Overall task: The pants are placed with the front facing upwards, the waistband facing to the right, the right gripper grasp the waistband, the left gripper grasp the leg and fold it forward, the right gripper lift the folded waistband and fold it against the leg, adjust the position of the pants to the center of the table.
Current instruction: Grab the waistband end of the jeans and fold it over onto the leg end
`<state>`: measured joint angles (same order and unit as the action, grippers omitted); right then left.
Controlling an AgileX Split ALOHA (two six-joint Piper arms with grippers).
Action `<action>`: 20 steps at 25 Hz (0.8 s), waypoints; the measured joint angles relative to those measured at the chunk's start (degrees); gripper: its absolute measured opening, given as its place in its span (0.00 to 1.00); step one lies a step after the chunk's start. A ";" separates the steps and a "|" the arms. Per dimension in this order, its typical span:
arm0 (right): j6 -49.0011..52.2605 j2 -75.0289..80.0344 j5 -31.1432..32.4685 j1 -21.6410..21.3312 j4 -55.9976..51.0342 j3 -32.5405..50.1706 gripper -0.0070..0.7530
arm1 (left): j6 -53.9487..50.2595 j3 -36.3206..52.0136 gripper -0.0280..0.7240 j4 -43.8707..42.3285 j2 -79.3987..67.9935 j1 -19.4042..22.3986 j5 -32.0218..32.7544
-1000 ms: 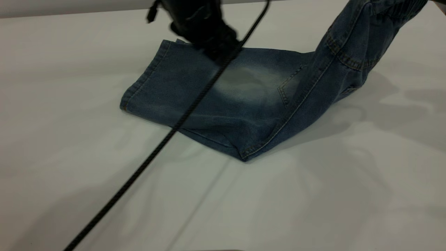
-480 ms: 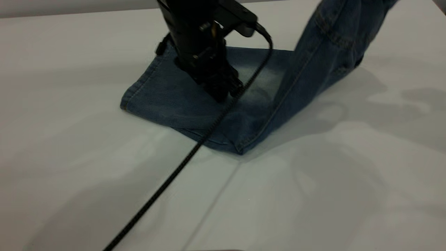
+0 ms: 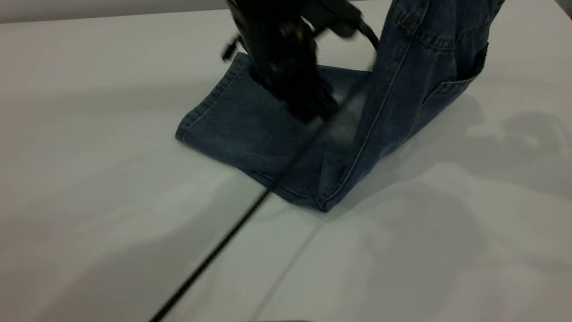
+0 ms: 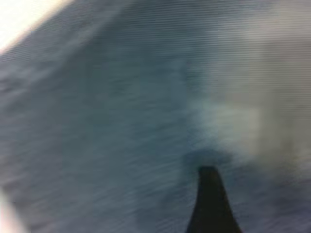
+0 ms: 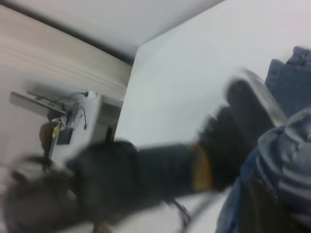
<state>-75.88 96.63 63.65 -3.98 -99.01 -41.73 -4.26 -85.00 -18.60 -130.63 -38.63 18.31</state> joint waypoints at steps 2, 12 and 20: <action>-0.15 0.00 -0.21 0.00 0.04 0.00 0.07 | -0.16 0.00 0.62 0.00 2.75 2.00 0.52; -0.79 0.00 -10.83 10.16 -2.48 -2.11 0.07 | -0.18 0.00 0.62 0.00 20.40 13.17 5.36; -0.97 5.70 -25.72 23.10 -3.32 -14.24 0.07 | 0.67 0.00 0.62 0.00 33.95 14.82 15.16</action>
<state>-76.85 102.32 37.93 19.12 -102.33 -55.97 -3.59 -85.00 -18.60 -96.68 -23.81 33.47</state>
